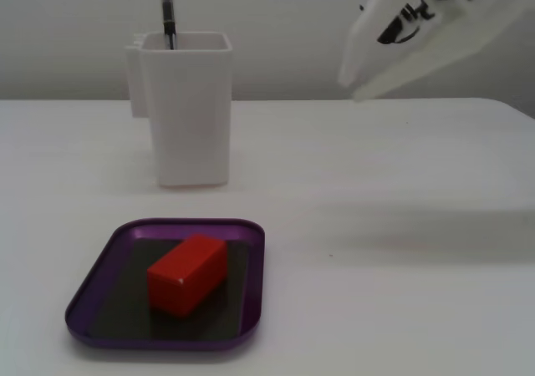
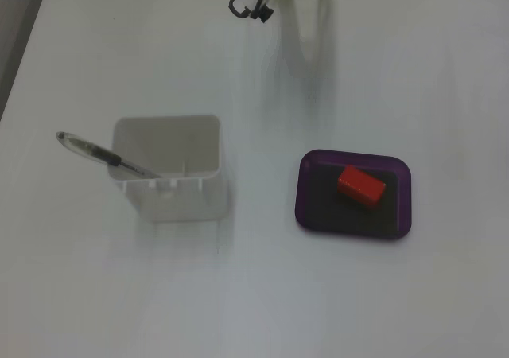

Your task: Remove the cube from the box.

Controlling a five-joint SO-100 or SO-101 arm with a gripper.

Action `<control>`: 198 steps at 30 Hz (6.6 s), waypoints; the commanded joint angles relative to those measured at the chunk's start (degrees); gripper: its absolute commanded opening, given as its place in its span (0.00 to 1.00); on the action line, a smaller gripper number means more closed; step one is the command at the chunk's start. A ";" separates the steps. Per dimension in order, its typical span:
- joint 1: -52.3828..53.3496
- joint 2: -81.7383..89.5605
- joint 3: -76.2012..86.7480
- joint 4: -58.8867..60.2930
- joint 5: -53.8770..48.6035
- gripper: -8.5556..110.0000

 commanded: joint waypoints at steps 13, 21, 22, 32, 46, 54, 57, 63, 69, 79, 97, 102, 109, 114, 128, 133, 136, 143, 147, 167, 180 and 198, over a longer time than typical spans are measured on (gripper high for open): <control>-6.77 -45.79 -41.04 10.37 16.17 0.18; -13.18 -55.63 -50.80 10.37 21.27 0.26; -13.54 -56.87 -52.21 10.37 22.32 0.26; -13.01 -75.15 -66.27 10.37 24.96 0.26; -11.51 -83.32 -70.66 10.46 24.35 0.21; -10.90 -83.32 -70.66 10.46 24.17 0.07; -9.32 -82.79 -70.66 10.46 22.76 0.07; -8.70 -79.19 -76.46 16.70 19.51 0.07; -9.40 -72.25 -85.87 30.59 18.19 0.07; -8.96 -63.63 -81.39 42.28 14.50 0.07; -9.40 -43.07 -30.85 18.19 5.19 0.07; -9.40 -40.25 -22.59 13.01 3.16 0.07; -8.79 -40.43 -15.38 5.19 0.97 0.07; -8.79 -40.52 -13.89 3.34 0.26 0.07; -8.79 -39.81 -13.89 4.13 -5.36 0.19; -9.14 -39.46 -14.41 4.48 -4.83 0.20; -8.96 -39.29 -15.21 8.00 -4.75 0.20; -9.58 -26.72 -17.05 13.10 -5.36 0.20; -9.67 -15.21 -16.35 16.79 -5.45 0.20; -8.88 50.27 33.57 12.39 -4.57 0.20; -8.70 53.09 42.54 12.39 -4.83 0.19; -8.70 53.09 45.62 13.97 -4.57 0.07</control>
